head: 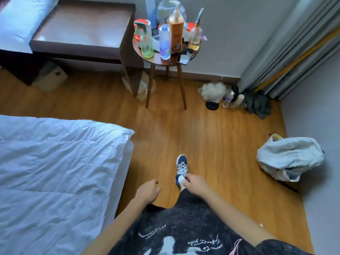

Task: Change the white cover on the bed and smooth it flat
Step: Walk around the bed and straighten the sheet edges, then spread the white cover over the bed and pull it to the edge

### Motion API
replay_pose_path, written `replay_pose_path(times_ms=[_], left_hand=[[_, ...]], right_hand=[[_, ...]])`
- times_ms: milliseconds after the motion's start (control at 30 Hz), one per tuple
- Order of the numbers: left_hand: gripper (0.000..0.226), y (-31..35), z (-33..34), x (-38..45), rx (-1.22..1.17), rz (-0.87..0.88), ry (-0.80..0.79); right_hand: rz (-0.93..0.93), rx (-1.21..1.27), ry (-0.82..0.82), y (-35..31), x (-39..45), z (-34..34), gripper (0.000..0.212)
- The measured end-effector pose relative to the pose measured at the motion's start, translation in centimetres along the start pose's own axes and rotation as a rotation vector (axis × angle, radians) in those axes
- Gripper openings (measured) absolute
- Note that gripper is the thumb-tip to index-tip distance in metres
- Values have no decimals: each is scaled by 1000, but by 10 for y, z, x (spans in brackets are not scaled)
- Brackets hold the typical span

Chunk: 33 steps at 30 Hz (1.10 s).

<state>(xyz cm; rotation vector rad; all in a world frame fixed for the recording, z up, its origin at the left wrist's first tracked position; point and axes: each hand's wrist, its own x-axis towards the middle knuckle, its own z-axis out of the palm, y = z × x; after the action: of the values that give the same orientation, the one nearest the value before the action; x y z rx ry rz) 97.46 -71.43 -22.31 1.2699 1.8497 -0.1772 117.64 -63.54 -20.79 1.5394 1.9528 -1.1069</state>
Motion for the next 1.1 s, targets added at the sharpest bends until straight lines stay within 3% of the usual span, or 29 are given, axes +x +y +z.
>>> replay_pose_path(times_ms=[367, 767, 1100], left_hand=[[40, 62, -152, 133, -244, -263, 125], [39, 36, -261, 223, -389, -411, 180], [36, -61, -368, 307, -506, -434, 174]], right_hand=[[-163, -214, -34, -52, 194, -241, 43], [-285, -314, -155, -157, 302, -304, 43], [-319, -426, -178, -323, 409, -345, 45]])
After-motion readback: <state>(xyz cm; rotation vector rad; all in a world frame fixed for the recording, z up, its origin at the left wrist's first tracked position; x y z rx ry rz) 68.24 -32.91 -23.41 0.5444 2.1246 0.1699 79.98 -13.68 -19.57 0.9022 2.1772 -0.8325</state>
